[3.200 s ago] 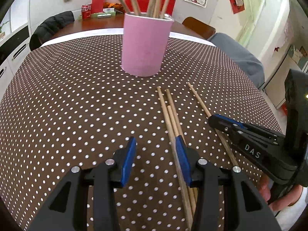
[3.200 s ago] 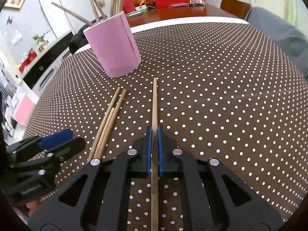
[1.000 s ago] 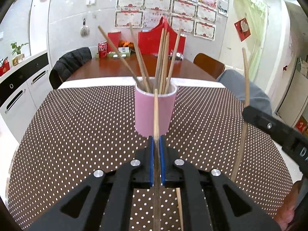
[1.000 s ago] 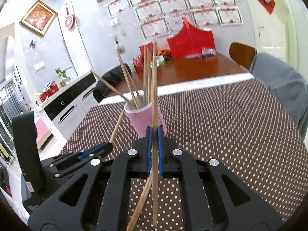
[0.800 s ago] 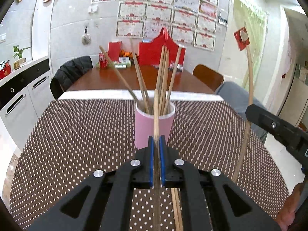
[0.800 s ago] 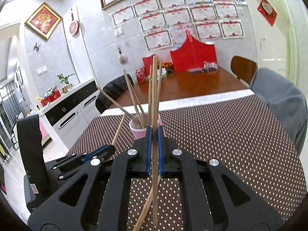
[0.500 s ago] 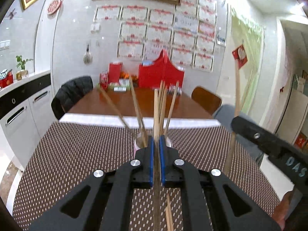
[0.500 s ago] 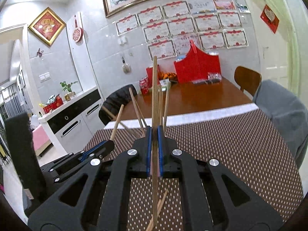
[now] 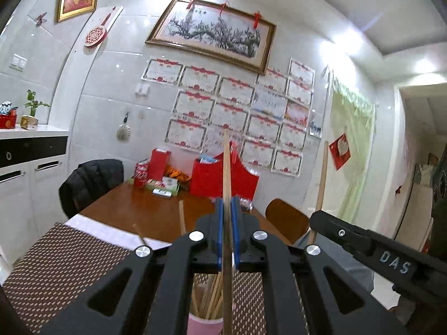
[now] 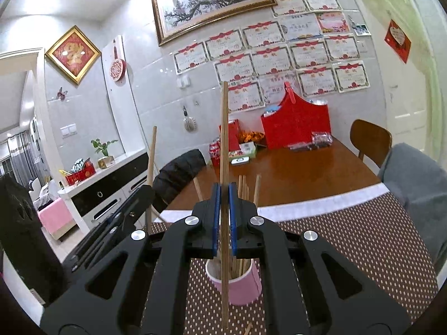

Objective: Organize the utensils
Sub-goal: 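Lift both held chopsticks upright and carry them over the pink cup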

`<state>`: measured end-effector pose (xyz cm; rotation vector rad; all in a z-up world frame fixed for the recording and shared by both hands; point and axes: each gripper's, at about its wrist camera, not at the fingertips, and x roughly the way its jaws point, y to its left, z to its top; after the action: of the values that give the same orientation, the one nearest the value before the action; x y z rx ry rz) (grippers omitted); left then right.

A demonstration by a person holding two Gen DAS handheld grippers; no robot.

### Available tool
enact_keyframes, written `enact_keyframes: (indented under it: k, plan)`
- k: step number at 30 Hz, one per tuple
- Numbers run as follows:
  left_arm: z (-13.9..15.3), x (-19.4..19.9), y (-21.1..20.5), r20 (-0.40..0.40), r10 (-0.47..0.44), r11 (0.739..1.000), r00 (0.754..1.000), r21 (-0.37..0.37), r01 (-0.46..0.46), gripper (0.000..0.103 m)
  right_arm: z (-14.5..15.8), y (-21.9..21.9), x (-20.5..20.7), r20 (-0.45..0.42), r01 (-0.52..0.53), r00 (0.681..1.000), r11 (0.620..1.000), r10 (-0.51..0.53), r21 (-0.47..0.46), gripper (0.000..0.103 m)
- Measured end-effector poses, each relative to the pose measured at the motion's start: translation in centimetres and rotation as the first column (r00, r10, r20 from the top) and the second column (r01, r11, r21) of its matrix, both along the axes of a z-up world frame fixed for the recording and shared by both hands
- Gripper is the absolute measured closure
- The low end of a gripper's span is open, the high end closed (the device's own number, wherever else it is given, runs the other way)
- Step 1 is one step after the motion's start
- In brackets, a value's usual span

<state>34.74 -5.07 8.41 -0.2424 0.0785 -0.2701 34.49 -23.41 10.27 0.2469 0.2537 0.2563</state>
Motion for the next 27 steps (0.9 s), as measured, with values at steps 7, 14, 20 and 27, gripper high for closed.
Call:
enact_keyframes:
  k: [7,14,20,27]
  plan:
    - [-1.1,3.7,-0.8,0.113,0.030,1.000,0.993,-0.011,-0.029,0.097,0.0,-0.7,3.0,0.024,0.002,1.000,1.000,-0.002,0.014,0.097]
    - [-2.4,7.0,-0.9,0.147,0.081,0.995,0.986,-0.070,-0.071,0.097,-0.8,-1.0,6.8,-0.003,-0.026,1.000,0.999,0.026,0.044,0.097]
    - [-3.9,8.0,-1.7,0.173,0.158,0.987,0.972,-0.026,-0.156,0.096,-1.9,-0.5,8.8,-0.010,-0.051,0.999,0.998,0.052,0.047,0.097]
    - [-5.8,9.4,-1.7,0.136,0.200,0.979,0.970,0.006,-0.203,0.096,-4.0,-0.2,10.6,-0.076,-0.065,0.995,0.997,0.067,0.034,0.097]
